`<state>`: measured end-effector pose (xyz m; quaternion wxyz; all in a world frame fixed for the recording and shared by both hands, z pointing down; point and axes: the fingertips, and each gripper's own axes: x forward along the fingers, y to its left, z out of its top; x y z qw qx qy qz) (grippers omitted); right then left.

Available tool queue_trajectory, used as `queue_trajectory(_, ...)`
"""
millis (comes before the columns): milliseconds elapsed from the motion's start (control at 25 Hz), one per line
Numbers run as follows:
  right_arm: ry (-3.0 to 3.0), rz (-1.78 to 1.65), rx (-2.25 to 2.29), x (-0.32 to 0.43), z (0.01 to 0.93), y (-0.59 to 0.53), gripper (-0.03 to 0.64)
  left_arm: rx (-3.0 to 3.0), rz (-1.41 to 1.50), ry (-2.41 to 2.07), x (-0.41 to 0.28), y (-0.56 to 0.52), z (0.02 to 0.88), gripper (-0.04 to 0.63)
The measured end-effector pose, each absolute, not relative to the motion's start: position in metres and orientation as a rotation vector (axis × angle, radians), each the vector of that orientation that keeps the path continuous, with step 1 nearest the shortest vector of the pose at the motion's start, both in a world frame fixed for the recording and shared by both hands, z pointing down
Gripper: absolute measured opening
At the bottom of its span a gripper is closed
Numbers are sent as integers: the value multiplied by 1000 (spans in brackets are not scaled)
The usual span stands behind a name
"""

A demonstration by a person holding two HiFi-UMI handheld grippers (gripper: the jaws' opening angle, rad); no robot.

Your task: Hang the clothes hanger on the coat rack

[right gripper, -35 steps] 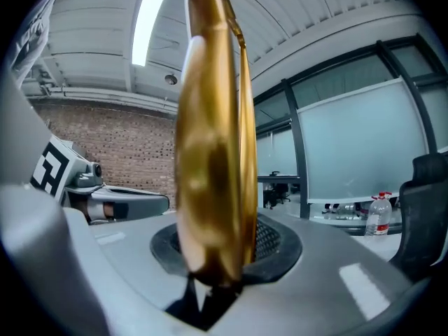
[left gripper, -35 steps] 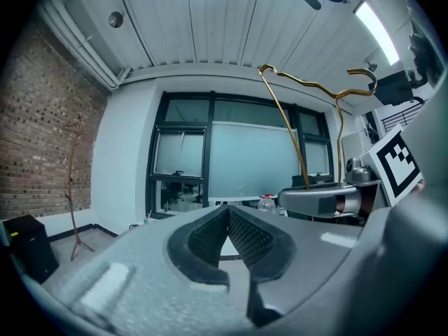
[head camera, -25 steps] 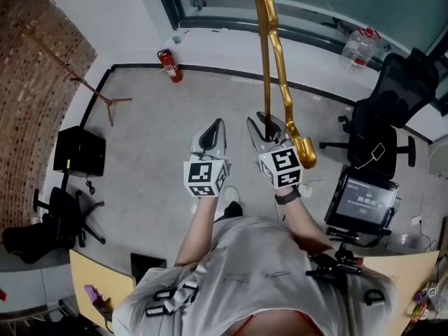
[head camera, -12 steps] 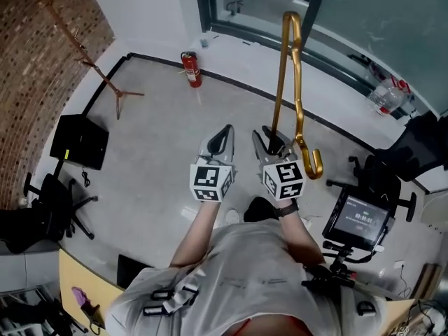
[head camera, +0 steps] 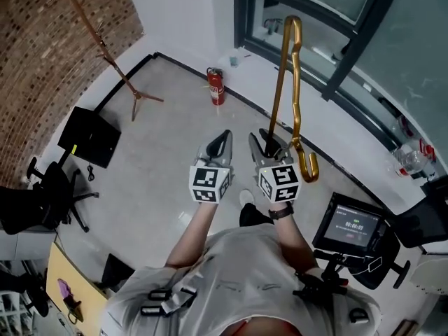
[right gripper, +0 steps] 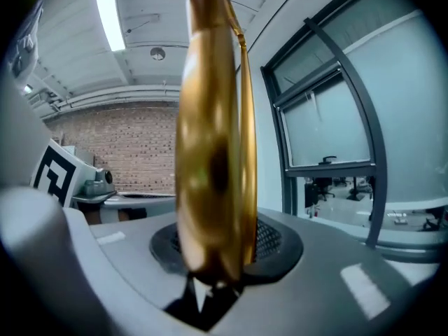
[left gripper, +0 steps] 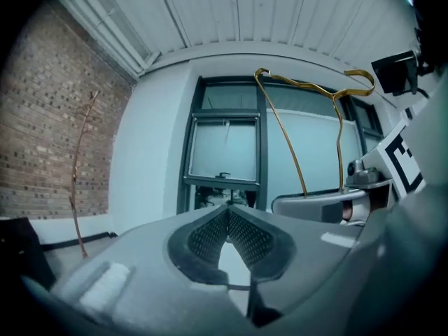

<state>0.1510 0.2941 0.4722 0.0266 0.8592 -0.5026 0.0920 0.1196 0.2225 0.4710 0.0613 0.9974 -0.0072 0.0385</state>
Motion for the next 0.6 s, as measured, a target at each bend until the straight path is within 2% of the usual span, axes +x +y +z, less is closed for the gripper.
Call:
queue_trajectory(280,-1742,292,2486,249,477,238,100,3062,117,-217,205,173,466,0)
queue_trajectory(440,-1858,382,2386,268,497,194,101,3023,205,-326,212,141,485,0)
queue_trajectory(600,-2017,478,2215,253,520,142,103,2958,216,-528,195,88,496,0)
